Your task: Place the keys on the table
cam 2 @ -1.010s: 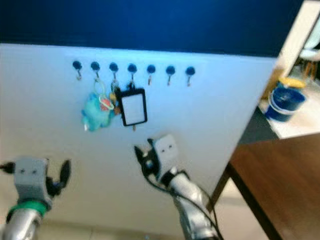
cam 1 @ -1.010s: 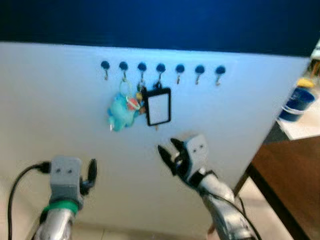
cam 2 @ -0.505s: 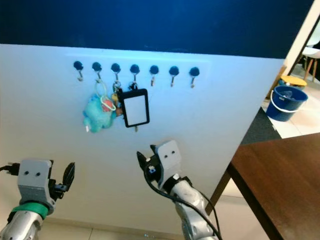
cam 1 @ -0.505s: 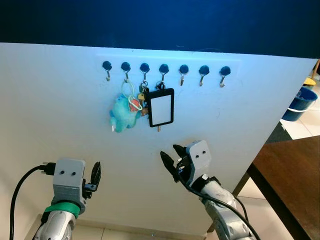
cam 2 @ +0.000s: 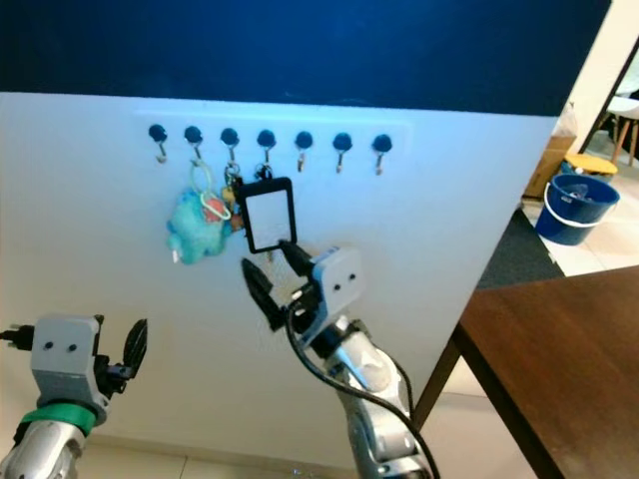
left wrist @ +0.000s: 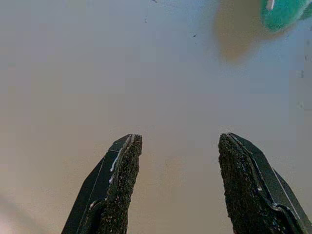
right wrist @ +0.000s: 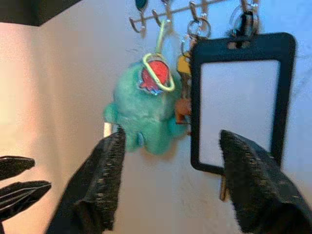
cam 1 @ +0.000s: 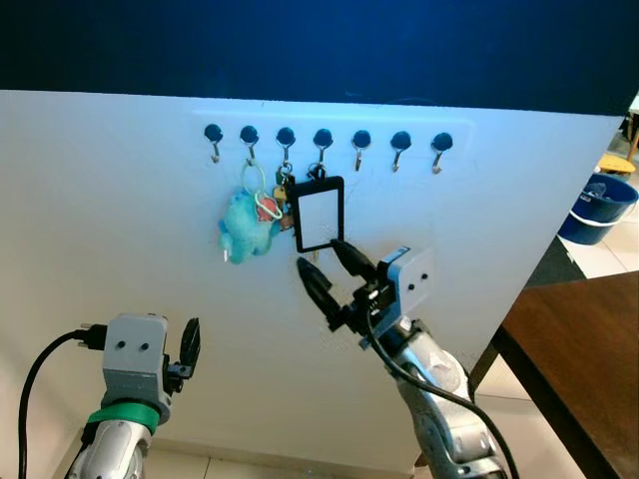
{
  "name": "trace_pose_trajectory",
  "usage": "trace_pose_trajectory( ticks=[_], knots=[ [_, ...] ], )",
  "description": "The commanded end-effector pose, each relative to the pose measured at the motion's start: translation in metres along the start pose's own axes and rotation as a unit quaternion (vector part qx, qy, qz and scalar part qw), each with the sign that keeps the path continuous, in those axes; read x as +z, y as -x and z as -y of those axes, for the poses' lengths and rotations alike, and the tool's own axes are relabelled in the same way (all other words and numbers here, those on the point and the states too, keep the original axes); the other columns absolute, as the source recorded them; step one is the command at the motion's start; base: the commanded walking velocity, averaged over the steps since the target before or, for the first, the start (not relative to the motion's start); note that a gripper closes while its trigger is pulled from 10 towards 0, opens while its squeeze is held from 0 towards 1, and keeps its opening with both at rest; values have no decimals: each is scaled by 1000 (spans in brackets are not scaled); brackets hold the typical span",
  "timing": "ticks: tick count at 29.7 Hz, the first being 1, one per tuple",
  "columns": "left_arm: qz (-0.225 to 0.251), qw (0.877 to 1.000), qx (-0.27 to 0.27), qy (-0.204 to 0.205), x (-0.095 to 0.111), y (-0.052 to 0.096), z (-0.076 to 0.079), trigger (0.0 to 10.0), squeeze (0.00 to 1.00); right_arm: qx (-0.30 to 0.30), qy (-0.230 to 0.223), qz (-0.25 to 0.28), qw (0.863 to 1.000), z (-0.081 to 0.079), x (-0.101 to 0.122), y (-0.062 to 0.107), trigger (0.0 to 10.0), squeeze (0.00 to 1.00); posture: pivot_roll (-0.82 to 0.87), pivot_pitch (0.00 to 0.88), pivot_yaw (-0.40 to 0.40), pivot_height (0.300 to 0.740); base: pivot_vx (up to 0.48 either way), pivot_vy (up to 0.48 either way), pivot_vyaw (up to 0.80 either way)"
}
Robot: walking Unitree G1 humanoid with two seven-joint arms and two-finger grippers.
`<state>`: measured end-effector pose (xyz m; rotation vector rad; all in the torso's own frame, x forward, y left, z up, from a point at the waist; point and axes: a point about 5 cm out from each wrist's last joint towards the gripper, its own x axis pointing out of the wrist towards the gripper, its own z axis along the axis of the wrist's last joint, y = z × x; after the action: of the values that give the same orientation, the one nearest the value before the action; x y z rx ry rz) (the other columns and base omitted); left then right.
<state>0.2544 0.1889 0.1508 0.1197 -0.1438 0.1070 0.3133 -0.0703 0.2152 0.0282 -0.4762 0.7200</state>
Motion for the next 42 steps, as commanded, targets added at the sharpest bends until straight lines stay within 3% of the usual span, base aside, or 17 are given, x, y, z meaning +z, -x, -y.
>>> trace_pose_trajectory(
  ticks=[1,8,15,16,17,18,21,30,34,42],
  knots=[
    [5,1000,8,-3,1,3,-3,10000,0,6,6,0,1000,-2,-1,-6,10000,1000,-174,71,82,740,0,0,0],
    [17,1000,3,5,5,3,-2,10000,0,-25,37,21,999,7,8,-20,10000,1000,-172,71,80,740,0,0,0],
    [29,999,-16,15,8,7,2,10000,0,-52,50,48,996,8,16,-23,10000,1000,-163,76,79,740,0,0,0],
    [29,999,-17,15,8,7,2,10000,0,-60,51,59,995,9,19,-23,10000,631,-163,76,79,740,0,0,0],
    [29,999,-17,15,8,7,2,10000,0,-60,51,59,995,9,19,-23,10000,631,-163,76,79,740,0,0,0],
    [29,999,-17,15,8,7,2,10000,0,-71,54,71,993,10,22,-23,10000,0,-163,76,79,740,0,0,0],
    [31,999,-19,16,9,7,2,10000,0,-97,62,93,989,17,30,-24,10000,0,-163,76,79,740,0,0,0],
    [35,999,-25,17,11,9,3,10000,0,-127,27,78,989,29,24,-24,10000,0,-154,72,83,740,0,0,0],
    [34,999,-31,17,11,11,4,10000,0,-95,-13,68,993,25,19,-27,10000,0,-154,67,88,740,0,0,0],
    [36,999,-34,16,12,10,4,10000,0,-42,-52,64,996,14,17,-34,10000,0,-154,64,90,740,0,0,0]
  ],
)
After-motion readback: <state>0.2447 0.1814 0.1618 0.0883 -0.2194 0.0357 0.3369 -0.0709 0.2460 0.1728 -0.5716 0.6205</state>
